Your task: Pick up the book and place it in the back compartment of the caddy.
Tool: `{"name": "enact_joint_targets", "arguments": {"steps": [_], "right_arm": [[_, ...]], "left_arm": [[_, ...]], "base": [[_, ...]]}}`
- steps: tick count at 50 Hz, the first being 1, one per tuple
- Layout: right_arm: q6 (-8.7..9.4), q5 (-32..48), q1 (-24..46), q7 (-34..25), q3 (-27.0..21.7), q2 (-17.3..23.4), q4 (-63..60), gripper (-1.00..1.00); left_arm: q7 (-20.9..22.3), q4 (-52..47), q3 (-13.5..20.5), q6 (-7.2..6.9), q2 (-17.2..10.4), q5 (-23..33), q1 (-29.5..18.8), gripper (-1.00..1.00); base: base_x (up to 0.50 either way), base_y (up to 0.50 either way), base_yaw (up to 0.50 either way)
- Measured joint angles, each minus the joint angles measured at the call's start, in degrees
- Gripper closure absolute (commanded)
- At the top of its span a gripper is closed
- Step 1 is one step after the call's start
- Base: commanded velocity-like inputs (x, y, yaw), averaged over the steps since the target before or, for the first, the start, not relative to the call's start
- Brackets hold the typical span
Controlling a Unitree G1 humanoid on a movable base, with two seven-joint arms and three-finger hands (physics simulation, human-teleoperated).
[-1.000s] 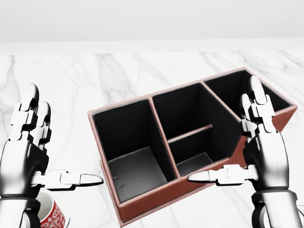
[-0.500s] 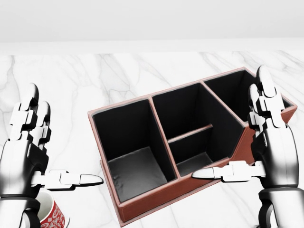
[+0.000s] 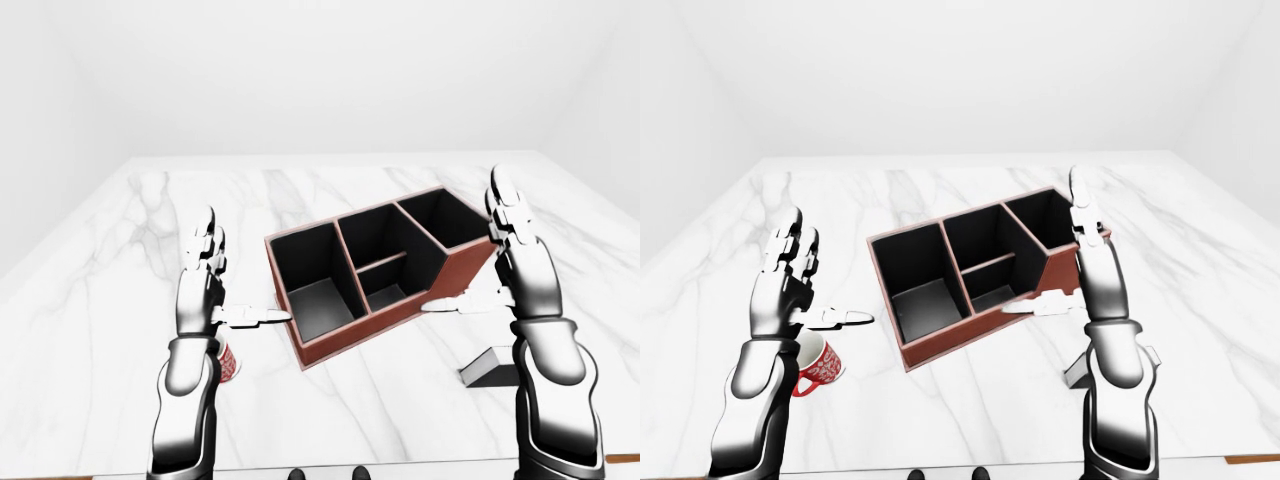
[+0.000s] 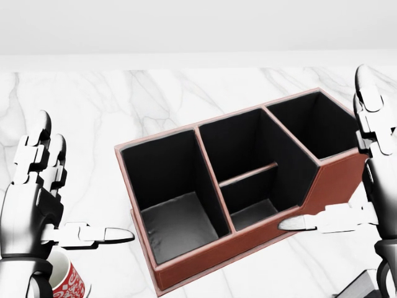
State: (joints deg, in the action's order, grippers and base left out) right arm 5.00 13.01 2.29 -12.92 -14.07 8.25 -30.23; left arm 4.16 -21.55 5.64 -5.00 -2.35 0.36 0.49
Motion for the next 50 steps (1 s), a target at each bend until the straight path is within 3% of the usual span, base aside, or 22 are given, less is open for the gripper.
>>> {"name": "enact_joint_targets", "arguments": {"steps": [25, 50], "right_arm": [[0.00, 11.90, 0.07, -13.64, -8.79, 5.13, -4.92, -1.00], [0.00, 17.26, -0.73, -19.07, -13.76, 6.69, -5.73, -1.00]], "left_arm": [[-0.04, 1.22, 0.08, 0.00, -0.10, 0.23, -0.17, -1.00], [-0.07, 1.61, 0.09, 0.00, -0.13, 0.35, -0.26, -1.00]], "base": [[0.00, 0.00, 0.00], [0.00, 0.00, 0.00]]}}
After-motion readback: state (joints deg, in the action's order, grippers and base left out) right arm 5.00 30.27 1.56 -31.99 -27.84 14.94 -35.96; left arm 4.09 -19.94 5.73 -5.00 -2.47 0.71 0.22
